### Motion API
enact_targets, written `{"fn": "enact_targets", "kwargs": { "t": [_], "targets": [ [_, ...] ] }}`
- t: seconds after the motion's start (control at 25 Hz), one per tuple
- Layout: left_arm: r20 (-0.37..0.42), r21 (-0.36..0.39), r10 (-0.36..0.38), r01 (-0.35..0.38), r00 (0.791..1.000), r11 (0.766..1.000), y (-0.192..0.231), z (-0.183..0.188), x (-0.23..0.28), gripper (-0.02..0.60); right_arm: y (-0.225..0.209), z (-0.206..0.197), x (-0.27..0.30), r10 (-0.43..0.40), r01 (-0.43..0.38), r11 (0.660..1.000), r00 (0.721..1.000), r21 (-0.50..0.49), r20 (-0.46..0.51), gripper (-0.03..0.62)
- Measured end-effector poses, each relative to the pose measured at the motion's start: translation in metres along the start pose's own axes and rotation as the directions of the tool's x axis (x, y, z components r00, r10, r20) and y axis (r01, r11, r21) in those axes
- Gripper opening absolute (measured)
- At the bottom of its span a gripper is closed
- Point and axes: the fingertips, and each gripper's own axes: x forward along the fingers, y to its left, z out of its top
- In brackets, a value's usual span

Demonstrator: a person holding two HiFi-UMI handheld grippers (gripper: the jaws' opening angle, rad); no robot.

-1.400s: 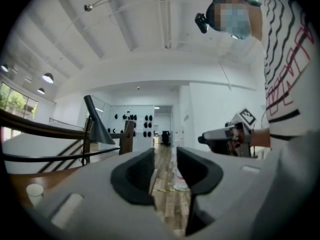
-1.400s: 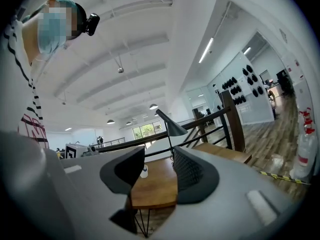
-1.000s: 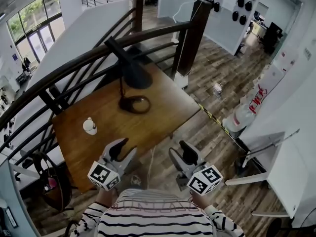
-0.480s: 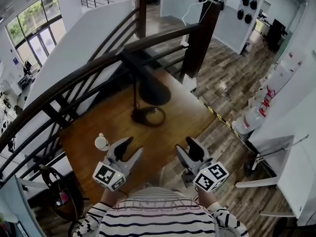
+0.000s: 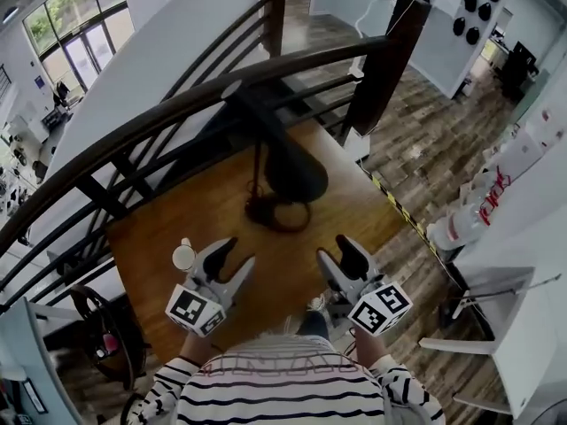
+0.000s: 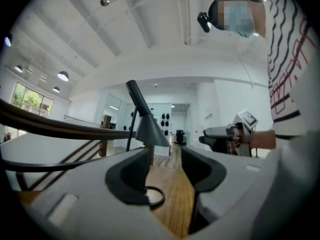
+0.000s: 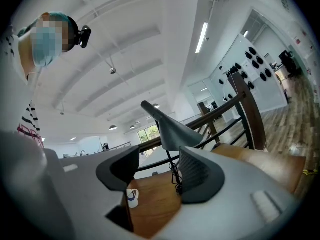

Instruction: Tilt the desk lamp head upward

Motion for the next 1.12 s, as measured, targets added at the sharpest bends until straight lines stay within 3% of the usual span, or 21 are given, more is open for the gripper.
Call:
{"fn": "enact_targets", "kwargs": {
  "t": [0.24, 0.52, 0.84, 1.12],
  "targets": [
    [0.003, 0.034, 0.128, -0.128, 0.992, 0.991, 0.032, -0.002, 0.031, 0.196, -0.043, 0.01, 0.034, 0.083, -0.081, 0.996, 0.995, 0.047, -0.047, 0.235],
    [0.004, 0.062, 0.254, -0.254, 0.967, 0.965, 0.06, -0.016, 0.079, 0.195, -0.085, 0.015, 0.064, 0.198, -0.189, 0.978, 0.973, 0.083, -0.115, 0.233],
    [0.007, 0.107, 0.321, -0.32, 0.947, 0.941, 0.105, -0.022, 0.12, 0.176, -0.111, 0.005, 0.09, 0.251, -0.228, 0.963, 0.951, 0.141, -0.178, 0.233],
    [-0.036, 0.126, 0.334, -0.327, 0.942, 0.937, 0.136, -0.044, 0.154, 0.175, -0.118, -0.001, 0.102, 0.298, -0.264, 0.949, 0.93, 0.173, -0.214, 0.256]
  ]
}}
